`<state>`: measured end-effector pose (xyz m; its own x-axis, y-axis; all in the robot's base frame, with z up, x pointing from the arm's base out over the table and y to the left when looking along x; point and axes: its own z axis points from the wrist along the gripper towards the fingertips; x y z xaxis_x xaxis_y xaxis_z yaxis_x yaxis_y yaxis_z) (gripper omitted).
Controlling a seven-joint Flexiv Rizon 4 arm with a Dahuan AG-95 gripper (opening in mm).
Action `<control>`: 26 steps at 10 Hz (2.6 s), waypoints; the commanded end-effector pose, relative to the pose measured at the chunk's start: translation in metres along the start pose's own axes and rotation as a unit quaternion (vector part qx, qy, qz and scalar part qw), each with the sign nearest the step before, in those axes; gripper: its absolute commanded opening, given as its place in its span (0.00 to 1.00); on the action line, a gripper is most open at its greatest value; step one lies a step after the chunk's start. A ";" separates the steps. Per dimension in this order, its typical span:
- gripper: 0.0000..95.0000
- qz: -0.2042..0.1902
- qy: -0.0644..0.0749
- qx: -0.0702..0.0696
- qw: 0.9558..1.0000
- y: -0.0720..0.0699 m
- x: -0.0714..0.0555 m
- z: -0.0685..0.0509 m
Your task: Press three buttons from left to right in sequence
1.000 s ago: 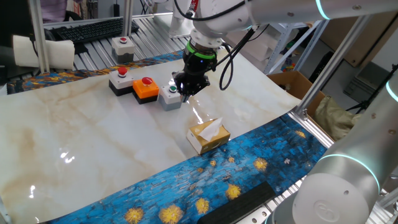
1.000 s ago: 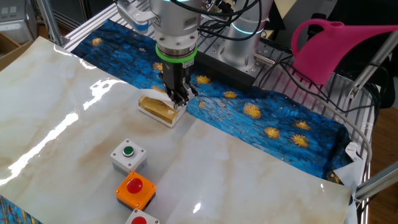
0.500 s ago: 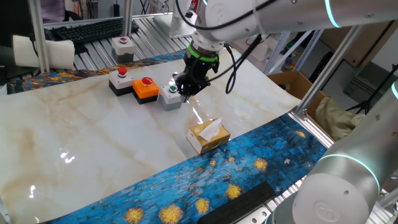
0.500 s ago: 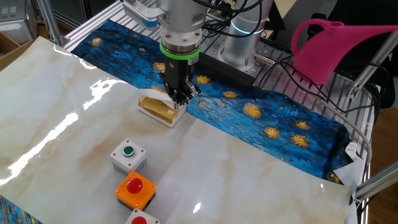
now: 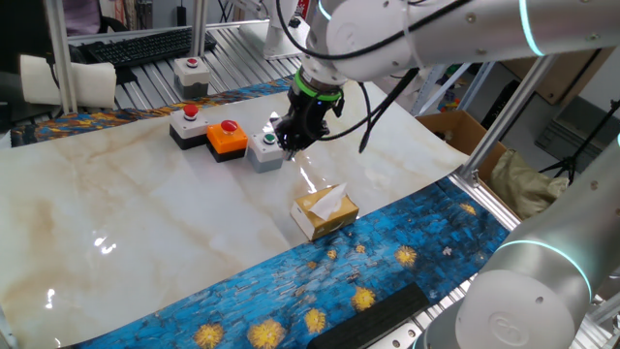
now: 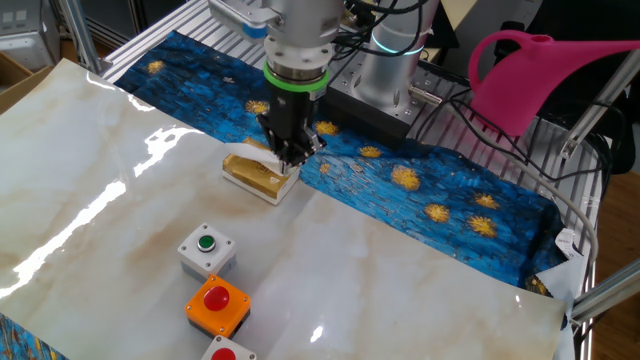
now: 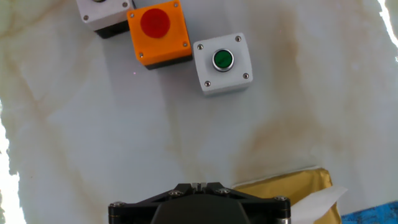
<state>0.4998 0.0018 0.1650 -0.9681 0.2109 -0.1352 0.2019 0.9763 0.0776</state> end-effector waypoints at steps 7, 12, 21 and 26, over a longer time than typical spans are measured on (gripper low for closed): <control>0.00 0.027 -0.025 -0.001 0.999 -0.001 0.002 -0.002; 0.00 0.016 -0.028 0.021 0.999 -0.009 -0.020 0.001; 0.00 0.014 -0.024 0.027 0.999 -0.026 -0.090 0.009; 0.00 0.001 -0.022 0.021 1.000 -0.042 -0.115 0.020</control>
<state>0.6072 -0.0645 0.1571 -0.9609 0.2123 -0.1780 0.2093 0.9772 0.0359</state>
